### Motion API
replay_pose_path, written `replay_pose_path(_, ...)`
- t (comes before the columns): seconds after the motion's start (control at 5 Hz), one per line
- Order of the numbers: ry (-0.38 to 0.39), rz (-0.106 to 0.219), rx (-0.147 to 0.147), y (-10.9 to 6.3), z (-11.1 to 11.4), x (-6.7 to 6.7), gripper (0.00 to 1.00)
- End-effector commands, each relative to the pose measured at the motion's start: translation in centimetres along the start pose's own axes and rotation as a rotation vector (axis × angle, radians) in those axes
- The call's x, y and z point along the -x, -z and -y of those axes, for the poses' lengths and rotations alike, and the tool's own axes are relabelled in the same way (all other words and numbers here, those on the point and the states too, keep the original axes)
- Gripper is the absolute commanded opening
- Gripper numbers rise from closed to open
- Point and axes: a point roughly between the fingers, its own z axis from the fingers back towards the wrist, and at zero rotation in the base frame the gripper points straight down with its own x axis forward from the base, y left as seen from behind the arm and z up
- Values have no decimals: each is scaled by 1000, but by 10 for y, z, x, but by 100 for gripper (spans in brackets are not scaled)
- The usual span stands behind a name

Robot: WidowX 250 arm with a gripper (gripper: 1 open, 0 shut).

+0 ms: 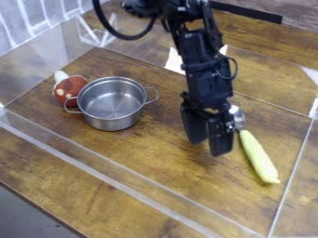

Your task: Move the green spoon to the right

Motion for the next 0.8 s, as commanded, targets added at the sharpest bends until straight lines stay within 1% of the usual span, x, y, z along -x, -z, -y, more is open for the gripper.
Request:
replay_pose_path(0.0, 54, 43, -123, -53, 8, -13, 100)
replay_pose_path(0.2, 89, 28, -191, -73, 18, -14, 100)
replay_pose_path(0.4, 152, 32, -226, -75, 29, -22, 100)
replay_pose_path(0.6, 186, 34, -237, -73, 33, -27, 100)
